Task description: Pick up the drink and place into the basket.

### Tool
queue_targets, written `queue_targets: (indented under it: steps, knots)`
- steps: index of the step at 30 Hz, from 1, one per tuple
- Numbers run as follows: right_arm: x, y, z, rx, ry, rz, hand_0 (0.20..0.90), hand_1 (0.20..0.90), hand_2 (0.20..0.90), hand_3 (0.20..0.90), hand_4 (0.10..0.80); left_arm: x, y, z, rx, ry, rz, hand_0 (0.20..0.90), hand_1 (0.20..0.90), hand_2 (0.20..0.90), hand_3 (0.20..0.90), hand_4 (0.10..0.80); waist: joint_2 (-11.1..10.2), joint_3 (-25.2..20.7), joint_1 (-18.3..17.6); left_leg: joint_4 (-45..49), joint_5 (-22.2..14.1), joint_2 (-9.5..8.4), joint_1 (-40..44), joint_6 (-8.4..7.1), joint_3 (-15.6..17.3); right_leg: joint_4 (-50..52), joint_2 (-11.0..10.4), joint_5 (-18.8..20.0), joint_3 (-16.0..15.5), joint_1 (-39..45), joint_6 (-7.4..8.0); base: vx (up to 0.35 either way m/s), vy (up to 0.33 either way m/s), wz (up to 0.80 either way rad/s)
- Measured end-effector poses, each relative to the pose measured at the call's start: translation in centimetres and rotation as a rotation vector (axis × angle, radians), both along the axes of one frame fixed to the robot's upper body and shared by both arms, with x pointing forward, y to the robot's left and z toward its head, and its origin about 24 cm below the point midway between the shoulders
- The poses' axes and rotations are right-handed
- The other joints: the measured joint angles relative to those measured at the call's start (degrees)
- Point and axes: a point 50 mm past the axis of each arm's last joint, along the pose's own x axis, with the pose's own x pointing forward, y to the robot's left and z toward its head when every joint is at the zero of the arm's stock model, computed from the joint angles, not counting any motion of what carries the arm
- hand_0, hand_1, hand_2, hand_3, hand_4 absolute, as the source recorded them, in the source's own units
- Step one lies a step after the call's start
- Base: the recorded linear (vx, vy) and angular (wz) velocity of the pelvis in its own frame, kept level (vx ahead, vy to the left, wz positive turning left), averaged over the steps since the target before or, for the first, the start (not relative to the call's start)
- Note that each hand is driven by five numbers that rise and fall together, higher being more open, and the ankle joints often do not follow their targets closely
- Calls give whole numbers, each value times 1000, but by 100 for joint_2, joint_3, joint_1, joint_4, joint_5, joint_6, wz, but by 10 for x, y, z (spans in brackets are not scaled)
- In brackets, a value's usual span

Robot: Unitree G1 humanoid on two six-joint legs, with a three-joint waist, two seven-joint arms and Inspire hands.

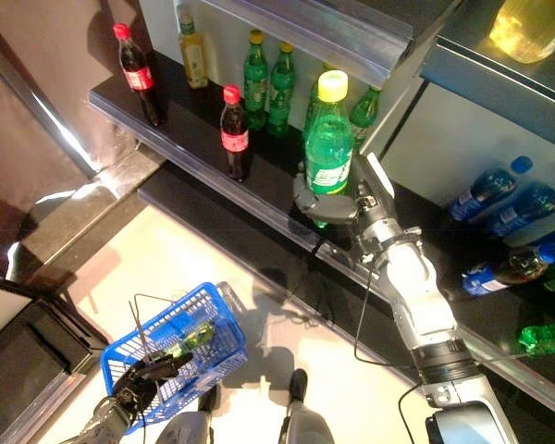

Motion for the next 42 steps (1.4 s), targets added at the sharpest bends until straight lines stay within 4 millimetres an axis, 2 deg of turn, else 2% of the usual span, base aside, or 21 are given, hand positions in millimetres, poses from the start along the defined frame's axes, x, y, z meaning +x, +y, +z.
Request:
queue_targets:
  steps: [5,7,10,15,19,23,30,42]
  knots:
    - [-5,16,7,20,-42,81,300,300,300,200,100,9,-7,10,-91,-100,40,300,300,300,200,100,1,0,240,-2,47,-3,19,-20,-197,0,-6,-46,-188,143,-7,-6,-13,22]
    - [-6,19,6,25,-41,97,300,300,300,200,100,11,-8,14,-110,-131,40,300,300,300,200,100,1,-1,254,-3,50,-1,12,-24,-309,-1,-12,-69,-298,206,-4,-7,-3,25]
    - [-6,27,3,29,-29,128,300,300,300,200,100,18,-11,26,-144,-221,26,300,300,300,200,100,1,-2,459,-3,58,-4,-15,-16,-415,0,-30,-95,-431,273,6,-2,-4,23]
    - [-6,36,-4,26,1,154,300,300,300,200,100,32,-17,43,-181,-328,9,300,300,300,200,100,1,-2,641,1,142,-52,-135,-11,-637,0,-79,-158,-472,316,73,-2,-15,33]
    - [-4,40,-12,12,43,141,300,300,300,200,100,45,-25,63,-223,-418,-22,300,300,300,200,100,1,-2,769,2,220,-79,-169,-10,-662,-2,-114,-243,-690,476,122,7,-21,36]
    - [-5,52,-20,-4,68,170,300,300,300,200,100,61,-34,97,-237,-554,-119,300,300,300,200,100,-3,-4,1067,0,230,-105,-158,-25,-809,-1,-104,-310,-780,598,128,9,-10,23]
    - [-7,63,-28,-15,94,205,300,300,300,200,100,69,-34,126,-201,-641,-224,300,300,300,200,100,-7,-6,1183,1,257,-170,-228,-7,-957,-1,-122,-332,-898,622,156,13,10,12]
    - [-8,73,-45,-75,167,212,300,300,300,200,100,72,-54,162,-199,-744,-429,300,300,300,200,100,-21,-12,1331,1,279,-193,-263,-20,-1122,-1,-129,-359,-1057,684,182,14,1,7]
